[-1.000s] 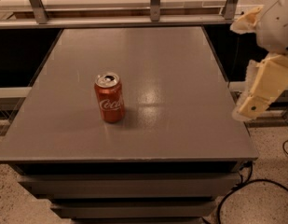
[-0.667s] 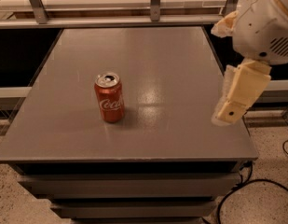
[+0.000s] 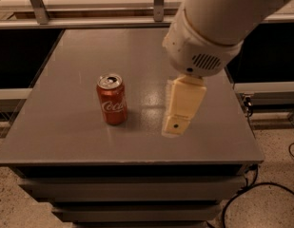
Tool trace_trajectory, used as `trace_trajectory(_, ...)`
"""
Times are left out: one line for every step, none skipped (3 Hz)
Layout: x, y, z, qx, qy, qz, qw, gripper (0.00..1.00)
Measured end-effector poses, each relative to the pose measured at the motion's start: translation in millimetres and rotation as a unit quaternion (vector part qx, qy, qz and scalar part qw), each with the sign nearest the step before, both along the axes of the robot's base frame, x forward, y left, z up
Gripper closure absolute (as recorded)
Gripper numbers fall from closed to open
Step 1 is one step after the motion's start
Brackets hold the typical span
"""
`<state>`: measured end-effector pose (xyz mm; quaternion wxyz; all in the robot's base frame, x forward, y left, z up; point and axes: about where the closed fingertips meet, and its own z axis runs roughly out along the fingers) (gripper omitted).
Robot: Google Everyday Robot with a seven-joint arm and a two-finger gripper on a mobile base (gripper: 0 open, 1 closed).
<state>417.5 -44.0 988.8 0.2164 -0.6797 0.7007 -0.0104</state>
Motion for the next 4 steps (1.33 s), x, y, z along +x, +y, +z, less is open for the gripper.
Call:
trace_trajectory(20.2,24.7,-2.0,-0.01,-0.005,-0.006,0.9999,0.0)
trace_trajectory(45.6,40.6,-2.5,-0.017,-0.007,-0.014,0.9997,0.0)
trace_trajectory(55.1,56.4,-9.6,-0.035,-0.003,0.0,0.9994,0.0)
trace_trajectory(51.4,63.8,-25.9,-0.067,0.006,0.021,0.9975,0.0)
